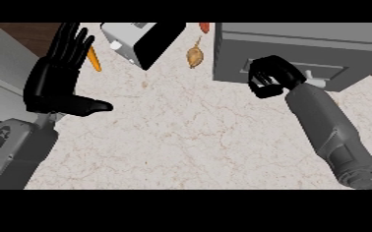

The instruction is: Pick up the cup, place it into the drawer and close the drawer

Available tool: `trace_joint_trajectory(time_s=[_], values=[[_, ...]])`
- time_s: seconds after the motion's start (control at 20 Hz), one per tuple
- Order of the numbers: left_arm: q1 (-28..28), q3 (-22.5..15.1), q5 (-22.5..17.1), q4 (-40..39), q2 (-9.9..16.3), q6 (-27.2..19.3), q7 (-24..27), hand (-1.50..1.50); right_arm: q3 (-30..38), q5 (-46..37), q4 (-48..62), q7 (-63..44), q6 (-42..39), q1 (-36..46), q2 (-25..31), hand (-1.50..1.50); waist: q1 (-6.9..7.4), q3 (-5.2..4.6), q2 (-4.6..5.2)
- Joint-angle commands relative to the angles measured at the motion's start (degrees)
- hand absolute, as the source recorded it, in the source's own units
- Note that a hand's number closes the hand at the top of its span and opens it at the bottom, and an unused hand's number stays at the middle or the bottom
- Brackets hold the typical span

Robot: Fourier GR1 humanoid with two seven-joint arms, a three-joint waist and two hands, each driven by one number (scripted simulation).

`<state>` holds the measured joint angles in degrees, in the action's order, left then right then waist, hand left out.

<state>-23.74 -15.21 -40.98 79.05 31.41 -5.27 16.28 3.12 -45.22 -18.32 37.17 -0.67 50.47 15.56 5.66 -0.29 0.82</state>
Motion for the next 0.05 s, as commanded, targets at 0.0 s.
trace_joint_trajectory(time_s=[0.0], values=[[0.37,-1.16,0.44,0.54,-1.06,0.24,-0.12,-1.5,3.57,0.83,3.2,-7.9,3.48,6.0,4.15,1.5,1.66,0.55,2.15]])
